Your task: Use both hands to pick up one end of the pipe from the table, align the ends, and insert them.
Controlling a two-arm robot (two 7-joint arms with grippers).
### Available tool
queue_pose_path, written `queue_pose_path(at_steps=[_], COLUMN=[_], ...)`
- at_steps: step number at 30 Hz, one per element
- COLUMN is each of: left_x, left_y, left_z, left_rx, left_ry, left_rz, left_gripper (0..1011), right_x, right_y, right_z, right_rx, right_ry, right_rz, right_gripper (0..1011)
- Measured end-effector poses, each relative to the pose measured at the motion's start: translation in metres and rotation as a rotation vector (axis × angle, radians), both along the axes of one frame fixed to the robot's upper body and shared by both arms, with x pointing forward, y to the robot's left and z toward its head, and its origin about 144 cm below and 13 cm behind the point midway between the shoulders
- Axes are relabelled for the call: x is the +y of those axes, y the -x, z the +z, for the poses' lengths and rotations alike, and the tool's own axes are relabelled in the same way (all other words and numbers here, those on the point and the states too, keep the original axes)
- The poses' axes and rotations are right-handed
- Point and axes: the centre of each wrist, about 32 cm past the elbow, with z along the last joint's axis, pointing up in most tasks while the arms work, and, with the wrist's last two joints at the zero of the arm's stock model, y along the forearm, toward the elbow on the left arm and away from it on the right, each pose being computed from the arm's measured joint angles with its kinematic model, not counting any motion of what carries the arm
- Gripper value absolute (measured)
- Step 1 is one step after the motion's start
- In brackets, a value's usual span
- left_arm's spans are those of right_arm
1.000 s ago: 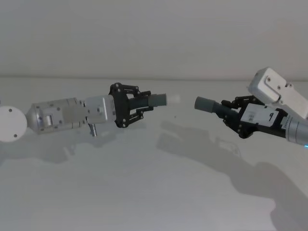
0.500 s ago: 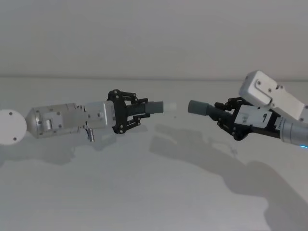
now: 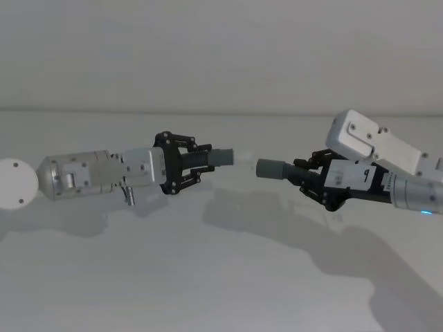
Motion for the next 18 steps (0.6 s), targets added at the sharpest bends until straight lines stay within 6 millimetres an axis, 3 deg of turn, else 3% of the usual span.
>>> queue_pose_path(at_steps=[18], left_x=[0.0004], left_y=[0.0001], left_z=[-0.0008], left_rx=[0.003], left_ry=[-0.004], left_rz=[0.001], left_gripper=[344], right_x=[0.0011], right_y=[-0.0043], right_z=[0.0044], right_rx=[-0.010], right_ry=[0.000], right_rz=[-0.001], right_gripper=[256])
